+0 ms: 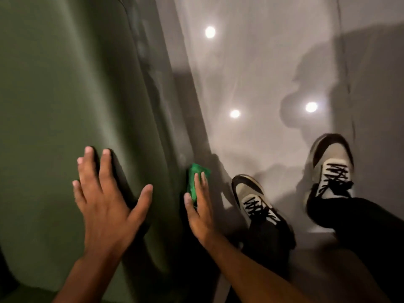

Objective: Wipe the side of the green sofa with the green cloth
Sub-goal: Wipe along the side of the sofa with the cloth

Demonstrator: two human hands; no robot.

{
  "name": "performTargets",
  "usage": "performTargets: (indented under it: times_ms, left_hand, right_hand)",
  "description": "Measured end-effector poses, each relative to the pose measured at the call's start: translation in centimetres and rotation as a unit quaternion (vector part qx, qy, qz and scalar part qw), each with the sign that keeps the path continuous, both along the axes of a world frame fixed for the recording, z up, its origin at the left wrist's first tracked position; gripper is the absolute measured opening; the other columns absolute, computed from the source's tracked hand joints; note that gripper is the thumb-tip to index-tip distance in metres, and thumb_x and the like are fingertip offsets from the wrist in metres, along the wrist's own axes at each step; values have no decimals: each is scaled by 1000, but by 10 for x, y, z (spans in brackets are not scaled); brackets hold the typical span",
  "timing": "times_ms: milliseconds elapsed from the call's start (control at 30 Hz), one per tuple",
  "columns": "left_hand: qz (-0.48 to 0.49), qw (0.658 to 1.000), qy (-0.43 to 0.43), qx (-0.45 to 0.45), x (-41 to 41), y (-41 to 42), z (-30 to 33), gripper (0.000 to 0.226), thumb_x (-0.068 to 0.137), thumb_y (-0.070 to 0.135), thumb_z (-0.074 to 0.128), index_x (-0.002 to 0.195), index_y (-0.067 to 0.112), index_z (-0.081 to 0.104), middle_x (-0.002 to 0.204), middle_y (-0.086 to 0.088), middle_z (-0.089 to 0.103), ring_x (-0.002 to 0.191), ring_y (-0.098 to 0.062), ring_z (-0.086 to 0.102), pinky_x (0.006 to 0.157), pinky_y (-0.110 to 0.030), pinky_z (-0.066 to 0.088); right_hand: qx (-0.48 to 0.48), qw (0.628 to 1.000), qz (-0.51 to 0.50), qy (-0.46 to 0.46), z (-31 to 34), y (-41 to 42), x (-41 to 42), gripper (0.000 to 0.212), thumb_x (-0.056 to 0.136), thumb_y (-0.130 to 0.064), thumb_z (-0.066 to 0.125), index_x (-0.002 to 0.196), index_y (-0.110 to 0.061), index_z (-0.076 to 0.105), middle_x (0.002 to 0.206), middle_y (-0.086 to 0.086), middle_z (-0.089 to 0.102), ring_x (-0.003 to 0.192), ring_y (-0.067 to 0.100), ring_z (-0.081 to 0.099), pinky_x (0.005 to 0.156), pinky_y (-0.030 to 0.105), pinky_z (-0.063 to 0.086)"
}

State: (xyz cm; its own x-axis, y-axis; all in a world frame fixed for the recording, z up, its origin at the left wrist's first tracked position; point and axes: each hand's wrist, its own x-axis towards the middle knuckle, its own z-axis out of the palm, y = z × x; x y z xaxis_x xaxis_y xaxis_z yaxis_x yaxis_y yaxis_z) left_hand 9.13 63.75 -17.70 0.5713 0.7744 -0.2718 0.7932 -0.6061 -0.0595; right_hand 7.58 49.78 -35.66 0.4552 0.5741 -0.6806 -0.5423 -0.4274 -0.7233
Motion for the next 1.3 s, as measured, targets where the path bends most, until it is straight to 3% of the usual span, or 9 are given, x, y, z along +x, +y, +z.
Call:
performTargets:
  times_ms: [100, 233, 367, 600, 767, 933, 1133, 1233, 1300]
  left_hand:
    - [7, 1000, -13, 10, 13, 6, -8, 103, 76, 63, 53, 158, 20, 8, 168, -5, -1, 155, -27, -2, 119, -59, 6]
    - [-6, 1000, -15, 20, 18, 11, -12, 107, 74, 63, 55, 159, 20, 7, 168, -3, -2, 155, -27, -3, 118, -58, 4]
    - [1, 1000, -21, 17, 19, 9, -11, 107, 74, 63, 56, 159, 20, 7, 168, -2, -2, 155, -26, -3, 119, -59, 4]
    - [3, 1000, -21, 22, 16, 10, -12, 108, 73, 63, 57, 158, 25, 5, 168, 1, -2, 155, -25, -2, 118, -60, 6]
    - [1, 1000, -17, 16, 14, 13, -12, 110, 72, 65, 59, 158, 26, 4, 168, 1, -3, 155, -25, -2, 118, -57, 5]
    - [8, 999, -28, 22, 16, 10, -14, 108, 73, 63, 60, 159, 22, 8, 168, -4, 1, 155, -28, 0, 118, -59, 7]
    - [3, 1000, 0, 12, 18, 13, -9, 109, 74, 64, 58, 159, 24, 4, 168, -1, -3, 155, -26, -3, 118, -60, 6]
    - [-19, 1000, 18, 5, 20, 21, -7, 112, 72, 66, 59, 159, 28, -1, 168, 0, -8, 155, -25, -6, 119, -58, 5]
    - [-26, 999, 19, 4, 22, 26, -7, 113, 71, 66, 60, 159, 29, -1, 168, -1, -8, 155, -26, -7, 119, -58, 5]
  right_hand:
    - [-26, 997, -26, -66, -16, 13, -14, 61, 100, -49, 35, 154, -35, 10, 166, -11, 2, 152, 6, -5, 124, 30, -2]
    - [-94, 994, -50, 40, -45, 8, -8, 54, 102, -35, 42, 152, -30, 23, 165, -2, 16, 152, 16, 9, 125, 41, 9]
    - [-139, 990, 7, 19, -17, -5, -20, 55, 103, -37, 34, 154, -26, 16, 165, 4, 13, 152, 24, 12, 124, 37, 10]
    - [-31, 993, 12, -117, 16, 8, -14, 54, 101, -52, 16, 152, -34, 11, 165, -1, 14, 153, 14, 4, 122, 26, 5]
    - [-99, 995, -21, -18, -34, -4, -17, 49, 102, -15, 43, 149, -16, 31, 160, 13, 26, 149, 31, 23, 122, 39, 18]
    - [-154, 986, 28, 65, -15, -30, -42, 50, 104, -28, 33, 153, -29, 21, 164, 3, 14, 150, 28, 14, 118, 39, 17]
    - [-17, 993, 41, -108, 30, 0, -15, 53, 102, -42, 23, 152, -33, 12, 165, 3, 12, 150, 18, 6, 123, 37, 8]
    - [57, 976, 63, -199, 5, 28, 20, 54, 103, -35, 25, 152, -14, 17, 162, 15, 19, 151, 31, 14, 124, 42, 10]
    - [59, 972, 39, -226, -19, 45, 39, 51, 101, -25, 35, 148, -8, 27, 158, 13, 23, 151, 22, 13, 125, 40, 11]
